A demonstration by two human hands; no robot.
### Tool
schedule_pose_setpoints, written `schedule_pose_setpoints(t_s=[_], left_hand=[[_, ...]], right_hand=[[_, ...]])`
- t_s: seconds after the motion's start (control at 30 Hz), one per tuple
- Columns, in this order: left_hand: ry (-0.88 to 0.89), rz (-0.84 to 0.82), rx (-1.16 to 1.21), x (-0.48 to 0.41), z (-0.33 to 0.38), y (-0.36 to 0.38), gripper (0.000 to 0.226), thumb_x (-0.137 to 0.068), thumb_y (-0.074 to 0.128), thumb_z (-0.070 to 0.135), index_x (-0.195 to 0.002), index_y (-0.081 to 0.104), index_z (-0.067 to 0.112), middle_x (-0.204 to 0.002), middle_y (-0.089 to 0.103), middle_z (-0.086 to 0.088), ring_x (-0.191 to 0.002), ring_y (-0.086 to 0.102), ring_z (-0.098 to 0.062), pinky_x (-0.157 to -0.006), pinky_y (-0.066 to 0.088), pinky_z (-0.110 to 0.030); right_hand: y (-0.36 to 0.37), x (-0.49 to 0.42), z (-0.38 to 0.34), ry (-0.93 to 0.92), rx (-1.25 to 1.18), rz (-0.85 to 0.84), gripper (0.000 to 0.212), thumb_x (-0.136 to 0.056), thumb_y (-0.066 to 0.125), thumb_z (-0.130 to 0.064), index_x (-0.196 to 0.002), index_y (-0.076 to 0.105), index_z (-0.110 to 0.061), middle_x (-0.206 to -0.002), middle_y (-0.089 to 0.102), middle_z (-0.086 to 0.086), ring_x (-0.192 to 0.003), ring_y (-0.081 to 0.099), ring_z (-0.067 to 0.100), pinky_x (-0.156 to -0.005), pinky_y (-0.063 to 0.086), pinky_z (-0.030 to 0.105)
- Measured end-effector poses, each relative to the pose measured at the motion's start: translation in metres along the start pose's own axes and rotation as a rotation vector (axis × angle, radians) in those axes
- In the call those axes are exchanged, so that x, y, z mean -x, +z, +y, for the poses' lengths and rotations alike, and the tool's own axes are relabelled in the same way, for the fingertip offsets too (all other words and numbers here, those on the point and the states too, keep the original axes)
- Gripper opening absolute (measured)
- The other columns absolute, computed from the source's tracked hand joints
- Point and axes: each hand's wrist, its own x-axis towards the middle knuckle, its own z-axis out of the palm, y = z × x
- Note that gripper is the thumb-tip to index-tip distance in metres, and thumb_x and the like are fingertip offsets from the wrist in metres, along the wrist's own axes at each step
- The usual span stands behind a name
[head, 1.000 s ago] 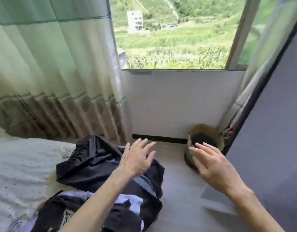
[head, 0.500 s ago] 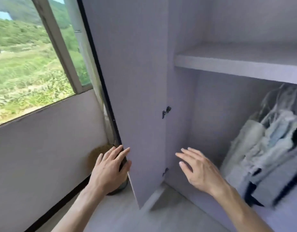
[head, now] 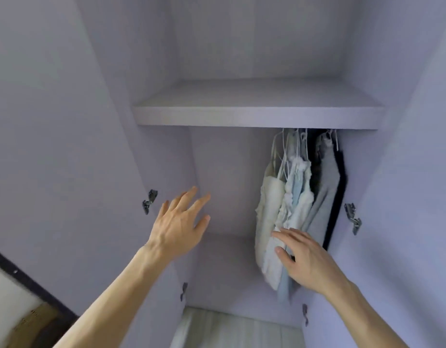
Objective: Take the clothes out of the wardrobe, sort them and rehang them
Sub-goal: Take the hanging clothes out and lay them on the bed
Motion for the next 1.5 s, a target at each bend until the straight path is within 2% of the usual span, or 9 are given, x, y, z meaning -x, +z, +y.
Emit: schedule_pose_setpoints(t_s=[0.2, 0.57, 0.67, 0.73, 0.8, 0.9, 1.03, 1.17, 1.5], left_hand=[[0.138, 0.218, -0.056, -0.124, 0.022, -0.022, 0.064, -0.100, 0.049, 0.040, -0.157, 0.020, 0.040, -0.167, 0.006, -0.002, -0.152, 0.015, -0.028, -0.120, 0.019, -0.058], [0.063, 0.411, -0.098, -0.292, 0.024, -0.008, 0.062, -0.100, 0.024, 0.060, -0.157, 0.007, 0.044, -0.168, 0.006, 0.003, -0.154, 0.008, -0.024, -0.122, 0.004, -0.057], [0.069, 0.510, -0.077, -0.299, 0.019, 0.010, 0.064, -0.099, 0.030, 0.061, -0.157, 0.010, 0.041, -0.167, 0.008, 0.003, -0.152, 0.013, -0.026, -0.121, -0.002, -0.055], [0.078, 0.559, -0.077, -0.306, 0.015, 0.016, 0.066, -0.098, 0.031, 0.062, -0.157, 0.014, 0.039, -0.166, 0.014, 0.001, -0.150, 0.019, -0.027, -0.121, -0.002, -0.056], [0.083, 0.611, -0.062, -0.311, 0.013, 0.020, 0.066, -0.097, 0.033, 0.062, -0.156, 0.020, 0.036, -0.164, 0.022, -0.002, -0.147, 0.024, -0.028, -0.121, 0.001, -0.057], [0.104, 0.677, -0.057, -0.317, 0.012, 0.025, 0.065, -0.096, 0.033, 0.063, -0.154, 0.024, 0.034, -0.159, 0.030, -0.004, -0.143, 0.030, -0.027, -0.121, 0.002, -0.056], [0.100, 0.718, -0.077, -0.321, 0.009, 0.029, 0.065, -0.096, 0.036, 0.063, -0.153, 0.027, 0.033, -0.156, 0.035, -0.005, -0.141, 0.033, -0.027, -0.120, 0.002, -0.056], [0.092, 0.714, -0.094, -0.321, 0.010, 0.028, 0.064, -0.096, 0.036, 0.063, -0.152, 0.029, 0.033, -0.154, 0.038, -0.005, -0.140, 0.034, -0.026, -0.120, 0.004, -0.056], [0.082, 0.690, -0.105, -0.319, 0.013, 0.027, 0.064, -0.096, 0.035, 0.063, -0.152, 0.028, 0.033, -0.153, 0.038, -0.004, -0.141, 0.033, -0.025, -0.120, 0.006, -0.058]], right_hand=[[-0.013, -0.073, 0.041, 0.085, -0.082, 0.021, 0.049, -0.103, 0.041, -0.042, -0.151, 0.032, -0.033, -0.152, 0.040, -0.014, -0.138, 0.036, 0.011, -0.108, 0.038, 0.029], [-0.041, -0.234, 0.094, 0.207, -0.137, -0.033, 0.068, -0.103, 0.040, -0.043, -0.158, 0.009, -0.020, -0.165, 0.012, 0.001, -0.148, 0.028, 0.020, -0.114, 0.033, 0.037], [-0.037, -0.267, 0.101, 0.278, -0.242, -0.058, 0.072, -0.103, 0.042, -0.043, -0.158, 0.007, -0.014, -0.164, 0.018, 0.007, -0.147, 0.030, 0.024, -0.116, 0.029, 0.034], [-0.029, -0.290, 0.106, 0.350, -0.321, -0.048, 0.068, -0.103, 0.042, -0.040, -0.158, 0.011, -0.013, -0.153, 0.041, 0.010, -0.134, 0.049, 0.027, -0.108, 0.042, 0.035], [-0.022, -0.307, 0.106, 0.440, -0.484, -0.029, 0.051, -0.103, 0.042, -0.030, -0.150, 0.029, -0.015, -0.117, 0.067, 0.007, -0.087, 0.071, 0.021, -0.077, 0.057, 0.032], [-0.012, -0.320, 0.098, 0.545, -0.762, -0.012, 0.040, -0.104, 0.043, -0.018, -0.144, 0.037, -0.020, -0.097, 0.068, 0.001, -0.054, 0.057, 0.015, -0.052, 0.051, 0.024], [-0.007, -0.331, 0.089, 0.539, -1.024, -0.019, 0.059, -0.103, 0.048, -0.011, -0.152, 0.025, -0.035, -0.103, 0.072, 0.010, -0.057, 0.060, 0.019, -0.054, 0.051, 0.027], [-0.010, -0.336, 0.087, 0.519, -1.225, -0.071, 0.053, -0.096, 0.057, 0.003, -0.137, 0.045, -0.029, -0.108, 0.072, 0.013, -0.067, 0.064, 0.022, -0.062, 0.052, 0.030], [-0.017, -0.321, 0.078, 0.336, -1.277, -0.090, 0.050, -0.091, 0.061, 0.008, -0.130, 0.054, -0.022, -0.105, 0.075, 0.005, -0.066, 0.066, 0.021, -0.063, 0.053, 0.030]])
